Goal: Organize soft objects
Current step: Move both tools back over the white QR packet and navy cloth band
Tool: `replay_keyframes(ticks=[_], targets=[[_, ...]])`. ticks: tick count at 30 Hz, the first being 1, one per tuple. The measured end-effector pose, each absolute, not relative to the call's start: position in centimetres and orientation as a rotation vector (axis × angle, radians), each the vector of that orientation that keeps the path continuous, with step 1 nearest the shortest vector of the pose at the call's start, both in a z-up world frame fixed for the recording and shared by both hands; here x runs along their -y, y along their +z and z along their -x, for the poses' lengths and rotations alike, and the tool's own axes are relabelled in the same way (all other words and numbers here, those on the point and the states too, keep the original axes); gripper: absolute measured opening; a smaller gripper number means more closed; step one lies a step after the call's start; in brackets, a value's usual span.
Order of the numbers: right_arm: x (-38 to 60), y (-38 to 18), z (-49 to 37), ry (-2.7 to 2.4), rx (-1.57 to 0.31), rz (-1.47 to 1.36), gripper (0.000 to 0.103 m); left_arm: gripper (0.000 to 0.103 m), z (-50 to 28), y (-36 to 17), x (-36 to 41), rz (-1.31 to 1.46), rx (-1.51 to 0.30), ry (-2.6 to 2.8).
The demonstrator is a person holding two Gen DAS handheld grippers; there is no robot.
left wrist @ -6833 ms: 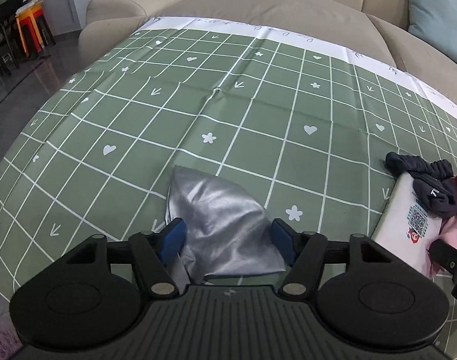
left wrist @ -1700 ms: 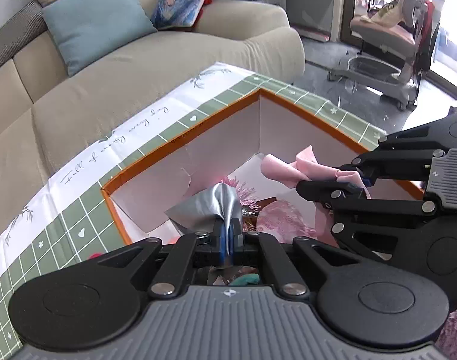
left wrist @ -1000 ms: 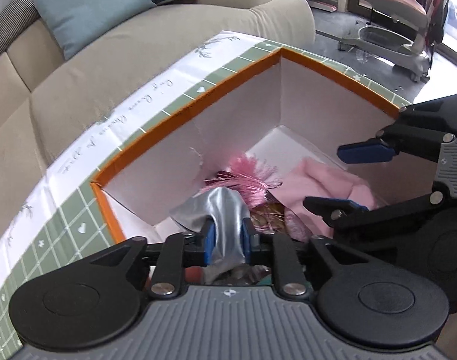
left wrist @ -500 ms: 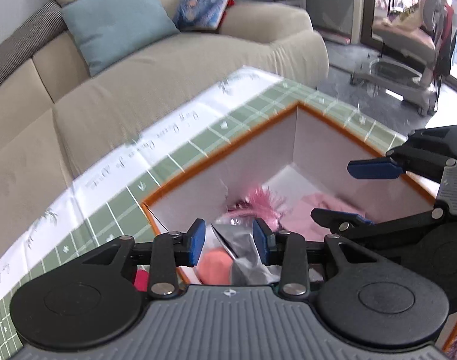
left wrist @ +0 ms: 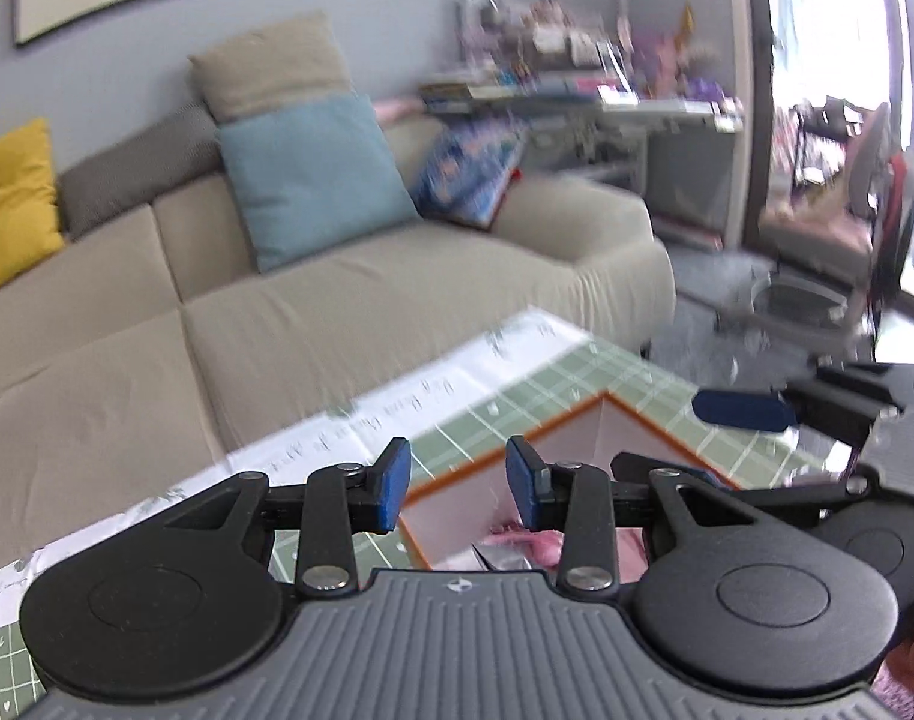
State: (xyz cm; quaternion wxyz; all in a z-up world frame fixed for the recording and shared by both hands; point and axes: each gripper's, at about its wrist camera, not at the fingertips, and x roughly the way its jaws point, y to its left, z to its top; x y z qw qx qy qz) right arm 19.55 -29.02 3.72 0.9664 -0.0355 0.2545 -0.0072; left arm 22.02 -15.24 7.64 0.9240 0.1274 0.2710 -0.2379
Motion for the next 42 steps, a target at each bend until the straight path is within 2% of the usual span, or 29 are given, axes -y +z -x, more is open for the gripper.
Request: replay_keyframes(ticks=[5, 14, 17, 31, 42], targets=[[26.7, 5.2, -16.8, -0.003, -0.421, 0.038, 0.051, 0.043, -19.6, 9.4, 12.3, -0.203, -0.475, -0.434], [21.9, 5.6, -12.7, 0.035, -0.328, -0.026, 0.052, 0.043, -15.4, 9.6, 6.0, -0.122, -0.395, -0.297], [20.1, 5.1, -11.5, 0.055, -0.316, -0.021, 0.056, 0.043, -14.0, 9.2, 3.7, -0.09, -0.391, -0.257], [13.3, 0.6, -8.4, 0.149, -0.399, 0.032, 0.057, 0.043, -9.5, 3.2, -4.2, 0.0, -0.532, -0.125], [8.5, -2.3, -9.4, 0.238, -0.462, 0.096, 0.057, 0.043, -9.2, 0.4, -8.5, 0.053, -0.608, -0.094]])
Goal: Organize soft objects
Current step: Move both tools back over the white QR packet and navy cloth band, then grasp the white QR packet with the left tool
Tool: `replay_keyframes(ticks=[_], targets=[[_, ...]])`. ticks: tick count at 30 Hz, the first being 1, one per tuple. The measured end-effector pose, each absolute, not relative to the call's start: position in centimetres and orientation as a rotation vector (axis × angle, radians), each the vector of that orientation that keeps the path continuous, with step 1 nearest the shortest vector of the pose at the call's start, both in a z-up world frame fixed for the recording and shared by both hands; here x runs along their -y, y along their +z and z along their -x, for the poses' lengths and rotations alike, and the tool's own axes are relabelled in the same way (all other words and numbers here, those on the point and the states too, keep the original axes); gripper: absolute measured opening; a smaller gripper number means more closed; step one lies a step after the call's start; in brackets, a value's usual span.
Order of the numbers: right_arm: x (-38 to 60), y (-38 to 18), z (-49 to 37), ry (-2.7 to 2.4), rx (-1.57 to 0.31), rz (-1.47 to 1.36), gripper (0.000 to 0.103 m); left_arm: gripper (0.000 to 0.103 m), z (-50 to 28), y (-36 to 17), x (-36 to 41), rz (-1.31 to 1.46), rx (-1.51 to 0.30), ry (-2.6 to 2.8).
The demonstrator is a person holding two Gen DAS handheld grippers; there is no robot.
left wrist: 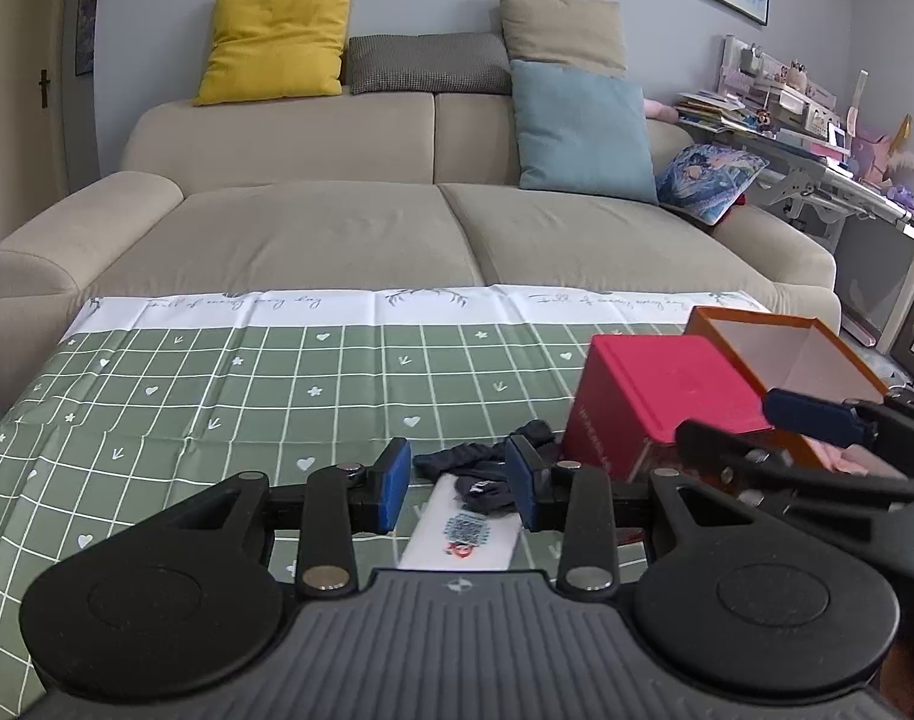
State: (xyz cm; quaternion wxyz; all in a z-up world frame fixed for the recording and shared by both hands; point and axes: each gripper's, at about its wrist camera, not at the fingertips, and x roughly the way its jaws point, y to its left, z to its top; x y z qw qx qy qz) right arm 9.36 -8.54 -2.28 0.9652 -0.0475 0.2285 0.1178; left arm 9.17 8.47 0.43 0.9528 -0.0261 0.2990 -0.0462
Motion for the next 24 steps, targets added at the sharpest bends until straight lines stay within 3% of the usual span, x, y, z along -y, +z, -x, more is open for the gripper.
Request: replay_keyframes(ticks=[10, 12, 14, 16, 18, 24], targets=[[5.1, -6.3, -12.2, 0.315, -0.576, 0.186, 0.045, 0.045, -12.1, -2.8, -10.3, 0.101, -0.723, -0.135], [4.8, -7.5, -13.0, 0.321, -0.608, 0.206, 0.037, 0.048, -12.9, -3.8, -10.2, 0.096, -0.771, -0.184], [4.9, -8.5, -13.8, 0.322, -0.642, 0.222, 0.031, 0.055, -13.6, -4.9, -9.5, 0.058, -0.807, -0.22], [4.8, -9.7, -14.5, 0.327, -0.676, 0.235, 0.022, 0.075, -14.2, -5.9, -9.0, 0.014, -0.832, -0.243], [5.0, -10.7, -15.2, 0.324, -0.705, 0.247, 0.02, 0.084, -14.8, -6.8, -8.8, 0.001, -0.85, -0.263], [5.5, -12.7, -16.6, 0.353, -0.747, 0.23, 0.019, 0.086, -16.6, -9.1, -8.4, -0.045, -0.887, -0.288]])
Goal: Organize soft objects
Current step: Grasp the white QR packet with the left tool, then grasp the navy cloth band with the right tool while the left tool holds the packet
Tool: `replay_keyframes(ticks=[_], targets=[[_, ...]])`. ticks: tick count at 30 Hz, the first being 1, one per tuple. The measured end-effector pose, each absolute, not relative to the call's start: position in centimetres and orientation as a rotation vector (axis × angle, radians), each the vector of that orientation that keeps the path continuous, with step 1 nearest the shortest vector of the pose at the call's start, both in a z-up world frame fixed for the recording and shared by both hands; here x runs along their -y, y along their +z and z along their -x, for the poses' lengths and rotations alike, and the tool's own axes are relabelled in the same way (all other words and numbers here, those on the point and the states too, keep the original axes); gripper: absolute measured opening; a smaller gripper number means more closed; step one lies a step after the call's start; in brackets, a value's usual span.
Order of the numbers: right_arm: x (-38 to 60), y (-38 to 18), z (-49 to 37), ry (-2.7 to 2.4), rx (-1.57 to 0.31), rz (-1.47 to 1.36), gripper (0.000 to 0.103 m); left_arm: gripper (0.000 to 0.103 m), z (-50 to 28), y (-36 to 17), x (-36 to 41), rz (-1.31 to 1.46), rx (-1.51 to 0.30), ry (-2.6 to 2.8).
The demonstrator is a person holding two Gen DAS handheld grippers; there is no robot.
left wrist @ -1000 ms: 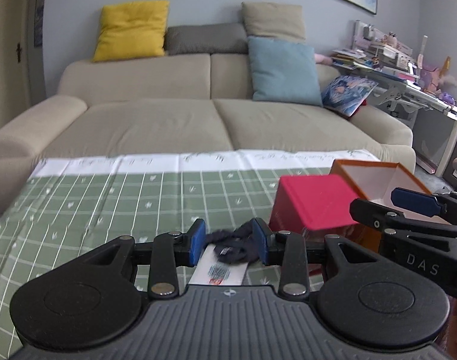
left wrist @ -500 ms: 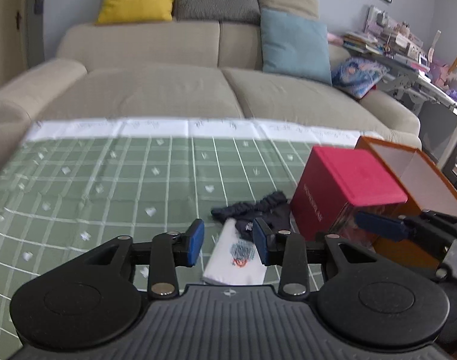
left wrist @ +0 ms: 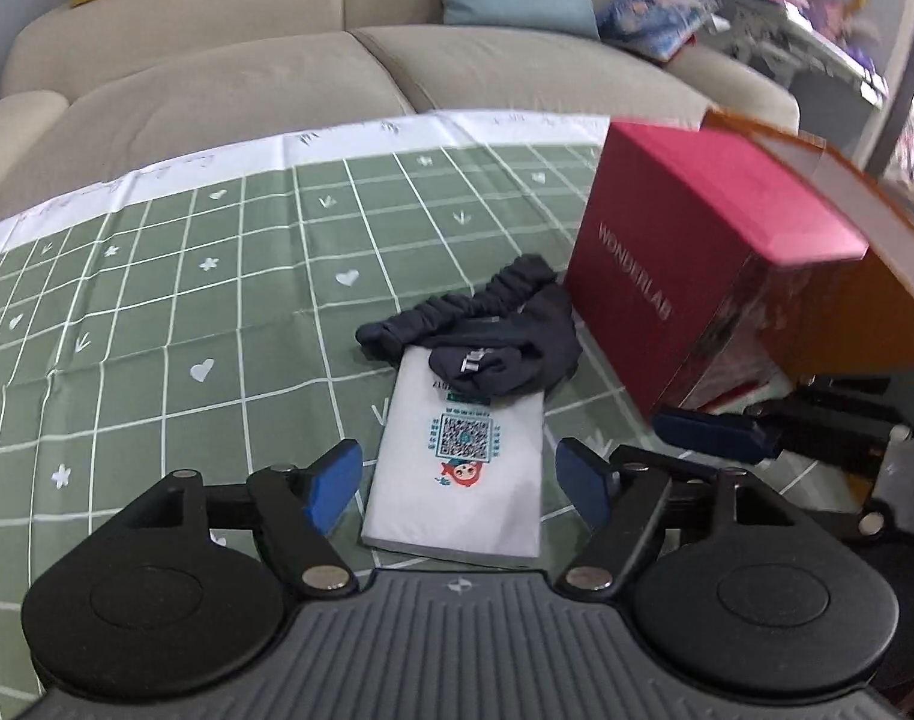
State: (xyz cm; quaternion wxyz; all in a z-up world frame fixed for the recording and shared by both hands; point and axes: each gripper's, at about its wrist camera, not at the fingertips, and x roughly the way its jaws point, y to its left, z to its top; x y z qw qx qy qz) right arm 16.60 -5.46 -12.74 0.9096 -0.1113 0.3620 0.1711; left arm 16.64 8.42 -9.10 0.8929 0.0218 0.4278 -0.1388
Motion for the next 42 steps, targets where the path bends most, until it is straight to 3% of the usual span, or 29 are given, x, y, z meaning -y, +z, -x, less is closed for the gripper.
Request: replay_keyframes(ticks=[14, 22, 34, 42], targets=[[6.7, -14.9, -17.0, 0.381, -0.785, 0.201, 0.02, 0.088, -19.1, -12.0, -7.0, -0.17, -0.915, -0.339], [6.2, -15.2, -17.1, 0.388, -0.779, 0.194, 0.02, 0.073, -19.1, -12.0, -7.0, -0.147, -0.89, -0.325], [3.8, -13.9, -17.0, 0.408, -0.717, 0.204, 0.021, 0.071, -18.3, -8.8, -12.0, -0.007, -0.816, -0.13], [1.0, -13.4, -18.9, 0.368, -0.642, 0.213, 0.054, 0.071, -19.6, -9.0, -13.8, 0.01, -0.8, 0.0]])
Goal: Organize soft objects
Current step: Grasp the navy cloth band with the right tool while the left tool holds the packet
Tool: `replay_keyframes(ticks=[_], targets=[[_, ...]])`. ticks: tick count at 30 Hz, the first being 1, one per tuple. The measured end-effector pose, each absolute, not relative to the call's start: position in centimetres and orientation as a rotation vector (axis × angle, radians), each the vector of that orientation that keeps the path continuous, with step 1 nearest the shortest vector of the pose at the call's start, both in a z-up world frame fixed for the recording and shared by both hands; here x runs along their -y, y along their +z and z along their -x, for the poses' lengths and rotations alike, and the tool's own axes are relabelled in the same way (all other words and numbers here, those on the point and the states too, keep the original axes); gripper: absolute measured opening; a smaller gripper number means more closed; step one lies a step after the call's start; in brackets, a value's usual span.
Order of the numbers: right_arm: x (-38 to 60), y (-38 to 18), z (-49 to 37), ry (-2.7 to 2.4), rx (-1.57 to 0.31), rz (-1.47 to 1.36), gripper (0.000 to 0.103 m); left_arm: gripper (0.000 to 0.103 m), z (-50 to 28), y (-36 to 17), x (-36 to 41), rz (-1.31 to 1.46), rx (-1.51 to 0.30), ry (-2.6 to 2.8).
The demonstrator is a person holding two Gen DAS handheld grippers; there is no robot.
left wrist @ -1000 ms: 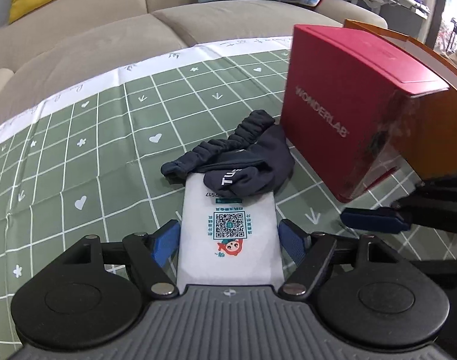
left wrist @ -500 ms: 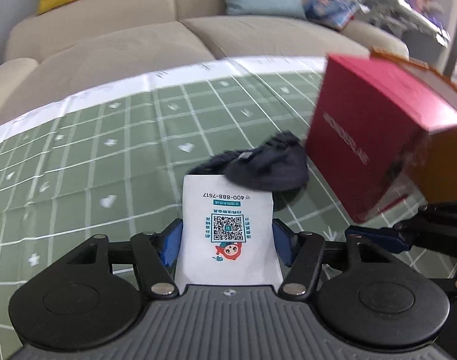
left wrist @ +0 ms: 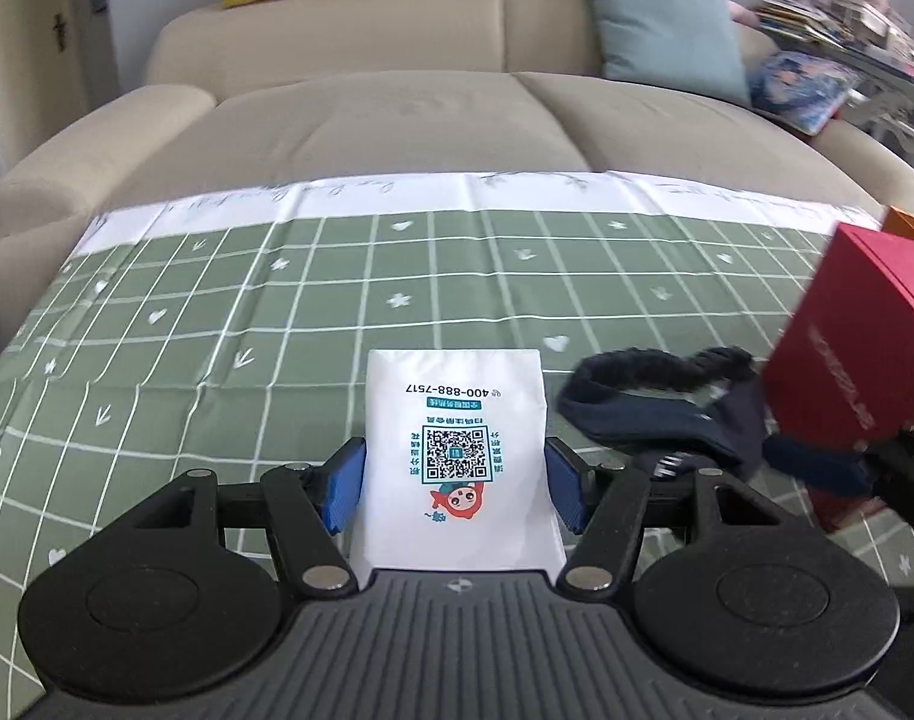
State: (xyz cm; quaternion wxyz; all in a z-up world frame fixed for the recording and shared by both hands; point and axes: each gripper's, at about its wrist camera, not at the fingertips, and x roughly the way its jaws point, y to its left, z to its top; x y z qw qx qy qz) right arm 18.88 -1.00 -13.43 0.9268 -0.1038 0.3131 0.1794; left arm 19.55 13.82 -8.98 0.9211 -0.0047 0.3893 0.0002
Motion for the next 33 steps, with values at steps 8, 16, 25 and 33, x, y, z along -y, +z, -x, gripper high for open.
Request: replay_keyframes(ticks=[8, 16, 25, 33], targets=[[-0.5, -14.8, -22.1, 0.236, -0.636, 0.189, 0.065, 0.071, -20.2, -9.9, -15.2, 0.088, -0.824, 0.021], [-0.9, -16.0, -22.5, 0.248, -0.714, 0.154, 0.038, 0.071, -20.2, -9.8, -15.4, 0.114, -0.827, -0.005], [0.0, -13.1, -20.9, 0.302, -0.744, 0.153, 0.004, 0.071, -17.8, -8.2, -15.2, 0.158, -0.819, -0.011], [2.0, -7.6, -14.7, 0.412, -0.693, 0.123, 0.004, 0.072, -14.3, -5.8, -15.3, 0.255, -0.841, 0.002]])
